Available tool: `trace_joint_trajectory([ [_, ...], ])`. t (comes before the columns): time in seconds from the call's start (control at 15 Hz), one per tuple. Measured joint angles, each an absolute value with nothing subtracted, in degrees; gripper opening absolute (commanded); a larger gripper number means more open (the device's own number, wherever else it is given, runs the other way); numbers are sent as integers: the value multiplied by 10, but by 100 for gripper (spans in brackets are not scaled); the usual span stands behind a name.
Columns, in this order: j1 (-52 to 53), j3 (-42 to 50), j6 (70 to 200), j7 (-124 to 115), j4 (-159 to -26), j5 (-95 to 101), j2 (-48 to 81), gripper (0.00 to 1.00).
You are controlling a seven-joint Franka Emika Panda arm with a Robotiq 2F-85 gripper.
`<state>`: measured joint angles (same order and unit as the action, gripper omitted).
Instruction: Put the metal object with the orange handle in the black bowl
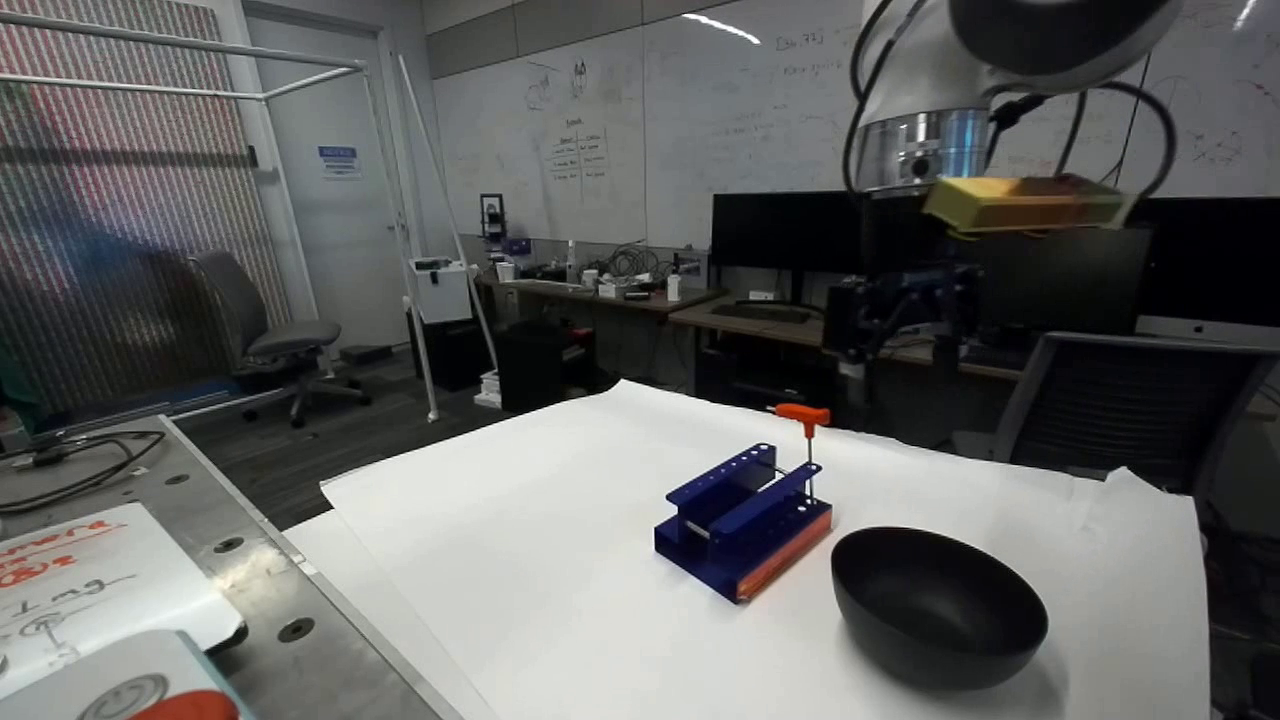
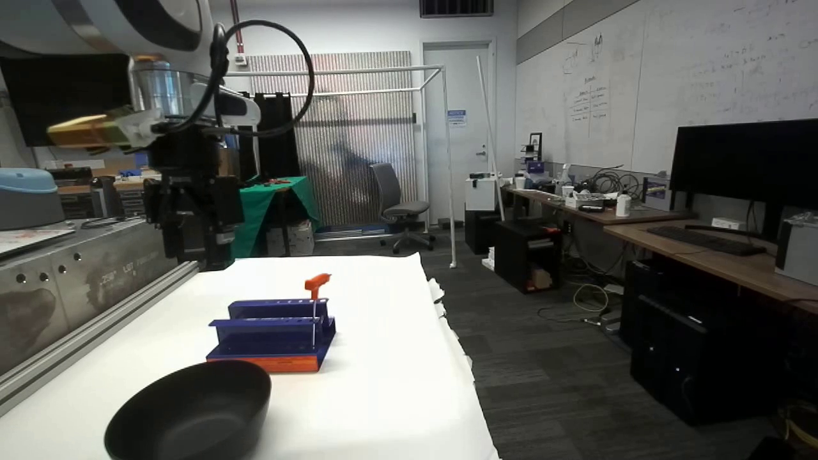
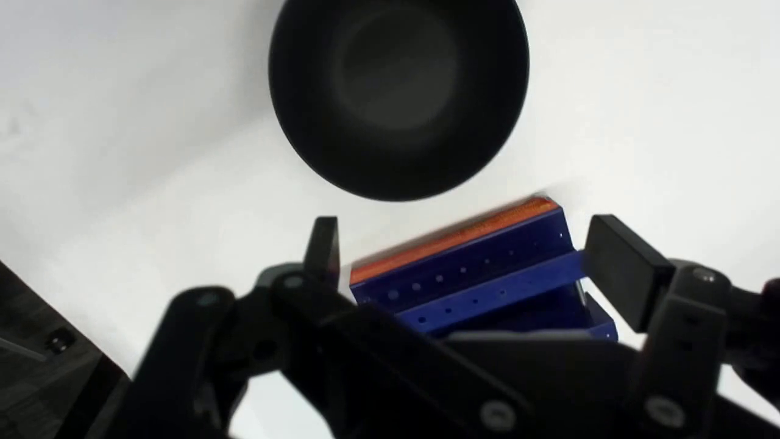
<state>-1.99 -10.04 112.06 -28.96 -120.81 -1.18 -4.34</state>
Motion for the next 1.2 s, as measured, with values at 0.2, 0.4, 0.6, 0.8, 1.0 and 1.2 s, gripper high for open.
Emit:
trace_joint_trajectory([
  [0.2, -9, -89, 1123, -324, -1111, -4, 53, 100],
  [0.4, 5, -72, 1117, -329, -1066, -12, 104, 100],
  [0.6, 13, -61, 1113, -329, -1067, -12, 107, 100],
  [0.8, 14, -38, 1099, -322, -1036, -12, 139, 100],
  [1.0, 12, -15, 1091, -304, -990, -15, 187, 100],
  [1.2, 8, -3, 1065, -282, -942, -22, 230, 100],
])
